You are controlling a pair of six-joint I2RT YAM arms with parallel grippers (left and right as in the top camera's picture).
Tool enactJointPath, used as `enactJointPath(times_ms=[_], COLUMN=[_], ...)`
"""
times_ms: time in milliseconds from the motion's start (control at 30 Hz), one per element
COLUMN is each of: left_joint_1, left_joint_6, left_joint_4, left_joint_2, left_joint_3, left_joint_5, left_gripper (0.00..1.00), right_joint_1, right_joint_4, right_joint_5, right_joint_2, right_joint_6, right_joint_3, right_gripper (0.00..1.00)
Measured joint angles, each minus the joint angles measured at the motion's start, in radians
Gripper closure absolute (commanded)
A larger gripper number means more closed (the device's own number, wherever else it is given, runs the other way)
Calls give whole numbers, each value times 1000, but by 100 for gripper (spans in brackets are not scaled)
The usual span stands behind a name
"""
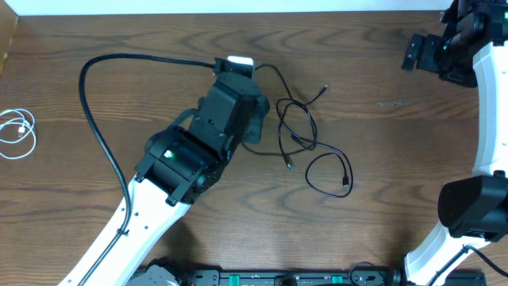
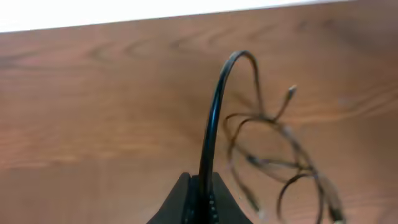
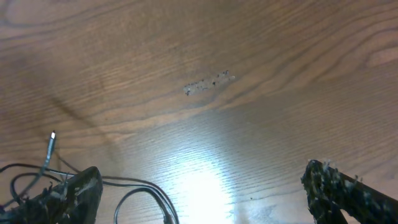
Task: Untangle cables
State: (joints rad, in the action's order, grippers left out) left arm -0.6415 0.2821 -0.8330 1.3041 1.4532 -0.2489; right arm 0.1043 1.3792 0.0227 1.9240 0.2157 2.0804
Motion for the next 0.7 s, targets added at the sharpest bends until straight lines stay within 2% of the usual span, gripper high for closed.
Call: enactJointPath(times_ms=[233,367,500,700], left_joint_1=[0,0,0,0], left_joint_6=[-3,-3,-3,-3], left_joint_4=[-98,-98,-98,-98], left_joint_2=[0,0,0,0], left_joint_3=[0,0,0,0], left_joint_5=[-69,-54,-18,-7], left_gripper=[92,93,92,93], right_joint_1=[0,0,-6,-133], right_joint_4=[0,119,132,153], right_joint_5=[19,221,438,586], right_joint_2=[0,0,0,0], right_joint_6=[13,78,106,8], right_joint_3=[0,0,0,0], right_gripper=[1,1,1,1])
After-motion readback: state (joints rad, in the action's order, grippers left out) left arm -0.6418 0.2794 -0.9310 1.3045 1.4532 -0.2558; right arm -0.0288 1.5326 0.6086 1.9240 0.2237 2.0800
